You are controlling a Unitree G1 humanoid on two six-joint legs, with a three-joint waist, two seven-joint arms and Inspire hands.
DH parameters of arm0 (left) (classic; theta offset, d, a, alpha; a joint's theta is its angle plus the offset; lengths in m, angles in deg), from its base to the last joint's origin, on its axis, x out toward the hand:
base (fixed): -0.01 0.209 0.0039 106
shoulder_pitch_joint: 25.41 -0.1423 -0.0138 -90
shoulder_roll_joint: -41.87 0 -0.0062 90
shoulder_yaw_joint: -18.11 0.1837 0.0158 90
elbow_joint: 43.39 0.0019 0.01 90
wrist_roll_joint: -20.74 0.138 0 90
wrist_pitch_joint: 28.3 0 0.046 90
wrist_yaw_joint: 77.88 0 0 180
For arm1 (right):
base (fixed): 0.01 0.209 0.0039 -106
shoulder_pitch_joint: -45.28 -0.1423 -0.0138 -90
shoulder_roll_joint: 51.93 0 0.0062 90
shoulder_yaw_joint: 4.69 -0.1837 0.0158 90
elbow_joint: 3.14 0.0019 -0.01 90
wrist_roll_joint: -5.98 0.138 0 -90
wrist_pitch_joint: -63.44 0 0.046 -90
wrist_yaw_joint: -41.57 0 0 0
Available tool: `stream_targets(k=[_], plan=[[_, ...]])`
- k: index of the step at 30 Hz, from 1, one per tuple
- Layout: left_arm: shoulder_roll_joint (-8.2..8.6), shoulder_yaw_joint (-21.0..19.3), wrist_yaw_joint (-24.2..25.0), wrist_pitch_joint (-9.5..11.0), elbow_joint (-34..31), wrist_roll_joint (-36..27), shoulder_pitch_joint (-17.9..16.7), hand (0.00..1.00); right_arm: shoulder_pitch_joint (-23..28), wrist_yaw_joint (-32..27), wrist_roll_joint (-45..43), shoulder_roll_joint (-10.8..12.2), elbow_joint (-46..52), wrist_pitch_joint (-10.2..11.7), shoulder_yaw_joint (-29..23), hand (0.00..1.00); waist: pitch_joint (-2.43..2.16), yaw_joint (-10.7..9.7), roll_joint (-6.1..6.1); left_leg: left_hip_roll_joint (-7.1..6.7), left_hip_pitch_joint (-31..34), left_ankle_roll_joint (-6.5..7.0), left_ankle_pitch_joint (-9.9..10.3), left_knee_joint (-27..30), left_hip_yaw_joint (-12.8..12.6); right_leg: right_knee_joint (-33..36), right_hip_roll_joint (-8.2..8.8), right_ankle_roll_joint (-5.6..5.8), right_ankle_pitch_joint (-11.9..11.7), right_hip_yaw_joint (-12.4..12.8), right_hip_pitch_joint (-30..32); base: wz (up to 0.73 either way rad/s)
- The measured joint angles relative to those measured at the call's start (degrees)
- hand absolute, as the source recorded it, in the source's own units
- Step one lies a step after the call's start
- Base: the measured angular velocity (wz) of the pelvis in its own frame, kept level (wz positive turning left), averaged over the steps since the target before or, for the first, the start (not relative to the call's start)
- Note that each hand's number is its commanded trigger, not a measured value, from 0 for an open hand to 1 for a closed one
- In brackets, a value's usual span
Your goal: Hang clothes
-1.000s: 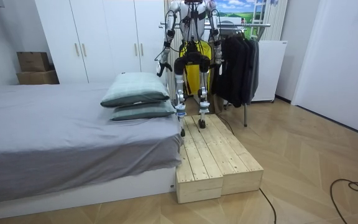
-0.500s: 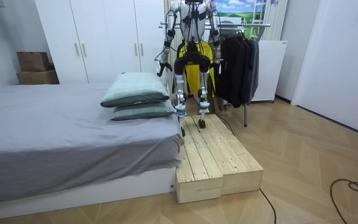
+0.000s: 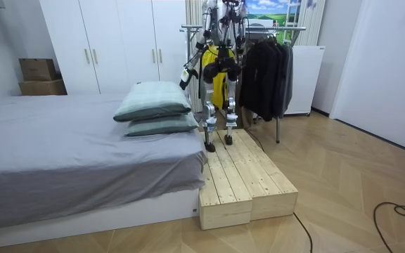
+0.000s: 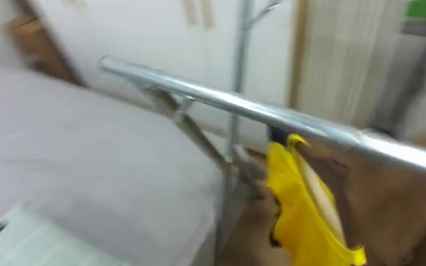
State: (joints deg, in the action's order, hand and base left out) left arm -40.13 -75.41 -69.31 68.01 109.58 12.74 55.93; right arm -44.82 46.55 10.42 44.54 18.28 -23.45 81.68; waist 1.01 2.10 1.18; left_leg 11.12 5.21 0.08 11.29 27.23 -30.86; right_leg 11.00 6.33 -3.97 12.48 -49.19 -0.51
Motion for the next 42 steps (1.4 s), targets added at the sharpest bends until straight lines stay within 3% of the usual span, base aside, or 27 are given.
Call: stream_targets(k=[1,2,5,7,10,11,14,17,18,19,20,22,23,25,28,31,35,39,42], plan=[[0.21,-0.82,-0.03,-0.22,0.09,-0.25,-0.71,0.00,0.71,-0.19,0.11,-0.09,0.14,-0.35,-0.63,0.00,-0.02,-0.12,0.25,1.35,-1.13,-0.67,1.65,4.61,-1.53,0.76,-0.42,-0.19,1.18,-3.27,-0.91,1.52],[0.23,-0.79,-0.05,-0.20,0.10,-0.24,-0.78,0.00,0.91,-0.17,0.37,-0.24,0.12,-0.59,-1.10,0.00,-0.03,-0.15,0.25,1.67,-2.15,-1.19,2.18,5.74,-2.22,1.17,-0.56,-0.11,1.77,-4.45,-1.22,1.39],[0.42,-0.70,-0.07,-0.37,1.09,0.16,-1.54,0.00,0.76,0.11,2.69,-0.18,0.09,-1.14,-2.07,0.00,-0.20,-0.27,0.44,0.31,-8.16,-2.20,3.58,4.54,-2.63,1.72,-1.83,-0.65,2.86,-9.27,-1.82,0.89],[0.55,-0.52,-0.33,-1.53,1.25,0.53,-1.09,0.00,0.84,-0.24,5.87,-0.26,0.23,-0.55,-2.26,0.00,-0.58,-0.51,0.90,-1.56,-11.55,-2.96,4.10,-1.28,-2.82,2.52,-2.39,-1.01,2.97,-12.57,-0.88,0.77],[0.71,-0.17,-0.89,-2.68,1.24,4.17,0.25,0.00,1.51,-0.64,9.10,-0.45,-0.30,-0.66,-2.71,0.00,-0.88,-0.70,1.23,-2.96,-13.14,-3.18,4.74,-9.63,-3.76,4.48,-1.87,-1.17,2.89,-15.68,0.02,0.79],[0.71,-0.17,-0.94,-2.99,1.24,4.77,0.40,0.00,1.66,-0.63,9.28,-0.43,-0.34,-0.71,-2.66,0.00,-0.88,-0.88,1.23,-3.17,-13.45,-3.24,4.80,-10.94,-3.79,4.91,-1.61,-1.36,2.78,-15.57,0.05,0.79],[0.67,-0.04,-1.15,-4.56,1.24,6.21,1.33,0.00,2.65,-0.67,10.78,-0.23,-0.36,-0.74,-2.49,0.00,-1.08,-1.53,1.34,-4.01,-13.92,-4.01,5.49,-14.55,-3.74,5.68,-1.19,-2.34,1.88,-11.91,0.56,0.70],[0.38,-0.06,-2.23,-5.82,1.64,5.99,1.39,0.00,2.69,-0.68,11.26,-0.05,-0.66,-0.72,-2.48,0.00,-1.06,-1.65,1.41,-4.02,-13.49,-2.77,6.50,-14.71,-2.68,5.74,-1.42,-2.90,-0.53,-4.71,1.45,0.28],[0.12,-0.06,-2.31,-6.05,1.78,5.96,1.36,0.00,3.32,-0.81,11.62,-0.05,-0.67,-0.73,-2.28,0.00,-1.09,-1.89,1.52,-4.19,-13.29,-2.14,6.45,-14.61,-1.63,5.78,-1.46,-2.64,-1.56,-0.62,1.61,0.49],[-0.10,0.01,-2.57,-6.04,1.77,6.00,1.42,0.00,3.93,-1.18,11.61,0.05,-0.68,-0.82,-2.21,0.00,-1.33,-2.63,1.03,-4.56,-12.90,-1.40,6.14,-14.60,0.06,5.75,-1.44,-2.15,-2.43,3.47,1.71,0.60],[-0.20,0.22,-2.79,-6.03,1.77,5.95,1.49,0.00,4.15,-1.30,11.64,0.11,-0.73,-0.88,-2.23,0.00,-1.44,-3.47,0.79,-4.90,-12.63,-1.03,5.92,-14.62,1.24,5.77,-1.40,-1.82,-2.71,5.44,1.66,0.88],[-0.30,0.30,-3.01,-6.04,2.32,6.02,1.63,0.00,5.95,-2.02,12.09,0.19,-0.97,-1.52,-2.75,0.00,-1.34,-5.70,0.62,-5.95,-12.17,0.34,5.09,-14.67,6.30,5.28,-1.43,-0.30,-3.81,12.23,0.48,1.09],[-0.28,0.30,-3.02,-6.03,2.29,6.03,1.52,0.00,6.54,-2.37,12.16,0.21,-1.00,-1.82,-2.91,0.00,-1.36,-6.28,0.75,-6.15,-12.05,0.59,4.95,-14.66,7.69,5.05,-1.50,0.20,-4.12,13.99,0.06,1.16],[-0.29,0.44,-3.31,-6.05,2.29,5.90,0.98,0.00,8.60,-3.57,12.40,0.81,-0.98,-2.30,-4.72,0.00,-1.20,-8.11,0.30,-7.44,-11.53,1.64,4.20,-14.66,13.64,4.28,-1.62,2.41,-4.94,23.38,-1.10,1.23],[0.09,0.47,-4.54,-6.05,2.27,5.25,-0.10,0.00,9.40,-4.28,13.52,1.55,-1.00,-2.38,-5.19,0.00,-1.39,-8.13,-0.31,-9.01,-10.73,2.41,3.51,-14.66,18.46,2.01,-2.44,4.65,-5.14,30.99,-2.58,0.89],[0.63,0.20,-5.59,-5.17,2.31,3.80,-1.02,0.00,8.99,-4.44,13.83,1.69,-1.23,-1.74,-5.01,0.00,-1.40,-6.53,-0.30,-9.53,-10.84,2.52,3.39,-14.57,20.23,0.45,-2.67,5.21,-5.16,32.79,-4.10,0.37],[0.87,-0.53,-6.05,-2.94,2.40,3.11,-2.76,0.00,7.70,-4.22,12.19,1.69,-1.09,-1.67,-4.96,0.00,-1.34,-6.16,-0.42,-9.54,-10.69,2.37,3.31,-14.59,21.07,-0.26,-2.90,5.34,-5.08,32.58,-4.66,0.13],[0.86,-1.91,-6.90,-1.79,2.32,1.92,-3.73,0.00,8.16,-3.92,10.67,2.03,-0.70,-1.21,-4.30,0.00,-1.06,-6.11,-1.25,-9.48,-10.73,2.12,3.37,-14.36,22.56,-0.41,-3.53,5.36,-4.38,35.45,-5.51,0.18],[0.93,-3.72,-6.73,-1.62,2.20,2.00,-3.54,0.00,8.22,-3.85,10.10,2.53,-0.72,-1.14,-4.29,0.00,-0.74,-5.37,-1.73,-8.76,-9.49,1.55,4.29,-12.05,23.15,-0.36,-4.14,5.05,-3.95,35.75,-5.57,0.12]])
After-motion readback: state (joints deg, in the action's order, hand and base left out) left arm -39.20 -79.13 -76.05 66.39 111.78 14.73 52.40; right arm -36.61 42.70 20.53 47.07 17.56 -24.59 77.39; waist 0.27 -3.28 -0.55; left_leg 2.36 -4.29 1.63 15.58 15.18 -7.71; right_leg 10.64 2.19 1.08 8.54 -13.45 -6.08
